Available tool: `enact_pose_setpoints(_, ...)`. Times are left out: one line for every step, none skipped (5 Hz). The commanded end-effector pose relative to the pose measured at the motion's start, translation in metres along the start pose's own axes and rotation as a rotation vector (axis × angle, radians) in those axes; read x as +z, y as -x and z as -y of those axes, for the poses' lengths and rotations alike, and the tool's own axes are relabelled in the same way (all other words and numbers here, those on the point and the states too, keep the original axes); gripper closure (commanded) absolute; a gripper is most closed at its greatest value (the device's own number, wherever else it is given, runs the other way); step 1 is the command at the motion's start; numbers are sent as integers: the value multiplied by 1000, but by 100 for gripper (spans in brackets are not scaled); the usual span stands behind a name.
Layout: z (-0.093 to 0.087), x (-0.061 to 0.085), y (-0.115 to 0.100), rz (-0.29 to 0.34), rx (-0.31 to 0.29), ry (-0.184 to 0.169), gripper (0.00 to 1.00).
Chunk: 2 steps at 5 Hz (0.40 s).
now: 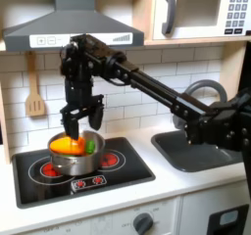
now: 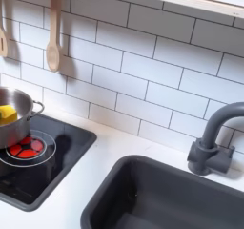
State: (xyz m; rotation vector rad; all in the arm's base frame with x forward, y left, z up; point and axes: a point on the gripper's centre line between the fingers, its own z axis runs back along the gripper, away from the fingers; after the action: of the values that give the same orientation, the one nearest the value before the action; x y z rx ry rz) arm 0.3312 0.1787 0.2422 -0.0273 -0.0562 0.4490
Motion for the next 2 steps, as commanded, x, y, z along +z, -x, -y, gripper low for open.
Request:
enact_pose_setpoints(9,-5,-14,48,48,-32,0)
enact_pose_setpoints(20,-13,-19,37,39,-20,0)
